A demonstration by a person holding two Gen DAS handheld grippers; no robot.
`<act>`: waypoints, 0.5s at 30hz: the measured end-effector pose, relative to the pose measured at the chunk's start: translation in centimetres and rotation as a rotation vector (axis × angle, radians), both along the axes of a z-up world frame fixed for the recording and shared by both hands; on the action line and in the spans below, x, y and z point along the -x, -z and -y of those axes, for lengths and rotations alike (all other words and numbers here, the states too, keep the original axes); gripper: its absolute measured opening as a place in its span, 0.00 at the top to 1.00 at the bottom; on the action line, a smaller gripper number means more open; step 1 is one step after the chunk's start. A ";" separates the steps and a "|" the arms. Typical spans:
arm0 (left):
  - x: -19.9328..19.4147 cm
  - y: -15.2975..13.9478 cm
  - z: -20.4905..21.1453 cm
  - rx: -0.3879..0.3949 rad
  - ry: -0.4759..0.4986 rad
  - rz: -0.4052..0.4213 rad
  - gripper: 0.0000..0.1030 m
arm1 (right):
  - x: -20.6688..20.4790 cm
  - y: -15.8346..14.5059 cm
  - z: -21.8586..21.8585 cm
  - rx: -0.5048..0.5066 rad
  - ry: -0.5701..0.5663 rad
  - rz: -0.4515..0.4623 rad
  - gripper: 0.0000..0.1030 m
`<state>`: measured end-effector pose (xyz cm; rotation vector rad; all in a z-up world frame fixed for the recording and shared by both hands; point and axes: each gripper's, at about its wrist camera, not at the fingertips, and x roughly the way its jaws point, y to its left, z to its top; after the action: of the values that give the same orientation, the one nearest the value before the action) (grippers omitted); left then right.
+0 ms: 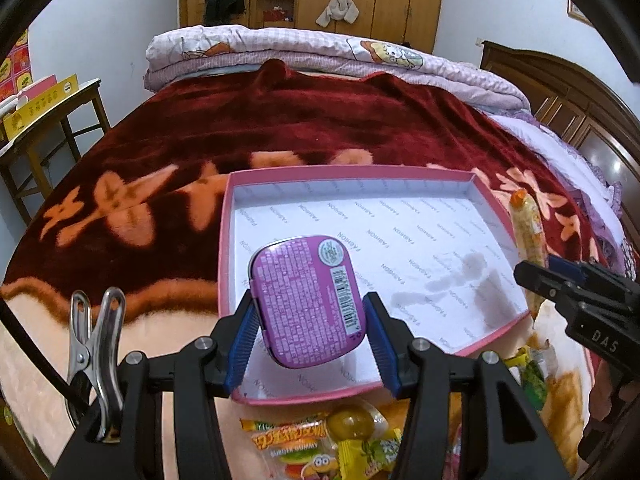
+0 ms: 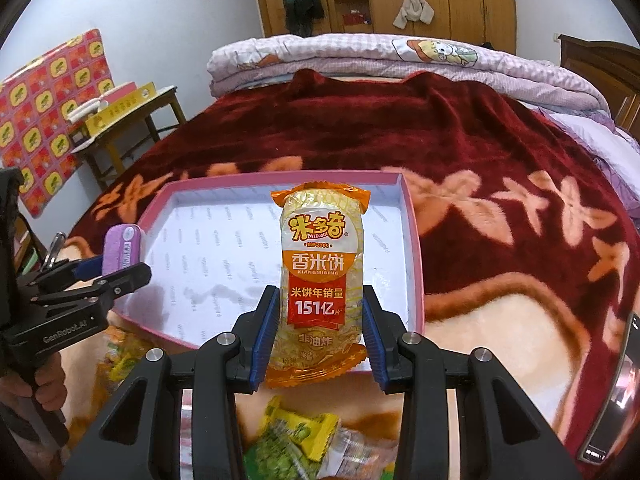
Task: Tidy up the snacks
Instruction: 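Carry the mint tin and cracker bag into the pink box and release both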
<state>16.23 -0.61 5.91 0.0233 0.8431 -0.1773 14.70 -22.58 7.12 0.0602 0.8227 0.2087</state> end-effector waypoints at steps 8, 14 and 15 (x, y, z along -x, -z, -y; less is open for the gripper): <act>-1.2 1.9 0.5 -0.027 0.009 -0.047 0.47 | -1.1 1.5 0.2 0.000 0.002 -0.026 0.60; -1.5 2.4 1.0 -0.047 0.019 -0.049 0.47 | -1.6 2.4 0.3 -0.003 0.011 -0.046 0.60; -1.6 2.4 1.0 -0.049 0.020 -0.050 0.47 | -1.6 2.6 0.3 -0.003 0.013 -0.051 0.60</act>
<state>17.79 -1.63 3.48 0.0729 0.8974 -0.1766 16.30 -22.91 4.56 0.0741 0.8725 0.1965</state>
